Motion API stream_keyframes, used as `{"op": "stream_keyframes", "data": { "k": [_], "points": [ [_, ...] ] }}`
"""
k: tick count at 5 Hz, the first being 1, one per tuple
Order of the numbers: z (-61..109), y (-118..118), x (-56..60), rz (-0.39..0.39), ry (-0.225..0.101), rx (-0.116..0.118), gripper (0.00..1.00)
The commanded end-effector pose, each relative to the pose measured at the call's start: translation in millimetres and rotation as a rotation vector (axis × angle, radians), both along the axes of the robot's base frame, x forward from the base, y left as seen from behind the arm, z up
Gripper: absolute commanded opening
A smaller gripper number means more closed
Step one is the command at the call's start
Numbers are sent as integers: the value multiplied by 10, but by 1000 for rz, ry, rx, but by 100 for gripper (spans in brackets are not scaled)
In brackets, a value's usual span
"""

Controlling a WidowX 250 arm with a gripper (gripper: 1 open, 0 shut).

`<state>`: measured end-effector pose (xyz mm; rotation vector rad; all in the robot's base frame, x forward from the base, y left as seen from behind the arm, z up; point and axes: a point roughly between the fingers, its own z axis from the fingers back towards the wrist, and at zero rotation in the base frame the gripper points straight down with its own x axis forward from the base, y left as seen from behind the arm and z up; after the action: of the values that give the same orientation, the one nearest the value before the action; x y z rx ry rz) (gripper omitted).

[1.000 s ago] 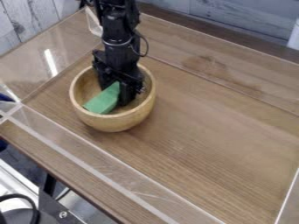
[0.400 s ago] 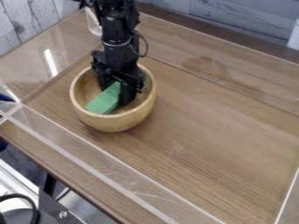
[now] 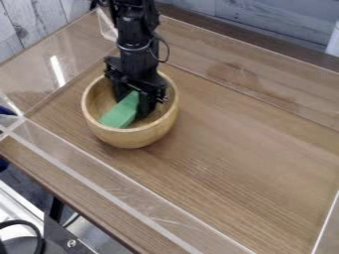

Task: Put the green block in the brown bowl

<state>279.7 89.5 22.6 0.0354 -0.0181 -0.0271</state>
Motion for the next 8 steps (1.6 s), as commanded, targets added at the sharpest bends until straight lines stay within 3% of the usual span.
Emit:
{"op": "stream_keyframes", "data": {
  "k": [1, 3, 5, 8],
  "points": [
    [-73, -1, 5, 11, 5, 5, 0],
    [-107, -14, -47, 8, 12, -12, 0],
    [-103, -26, -27, 29, -2, 0, 0],
    [-69, -158, -22, 24, -44, -31, 0]
  ]
}}
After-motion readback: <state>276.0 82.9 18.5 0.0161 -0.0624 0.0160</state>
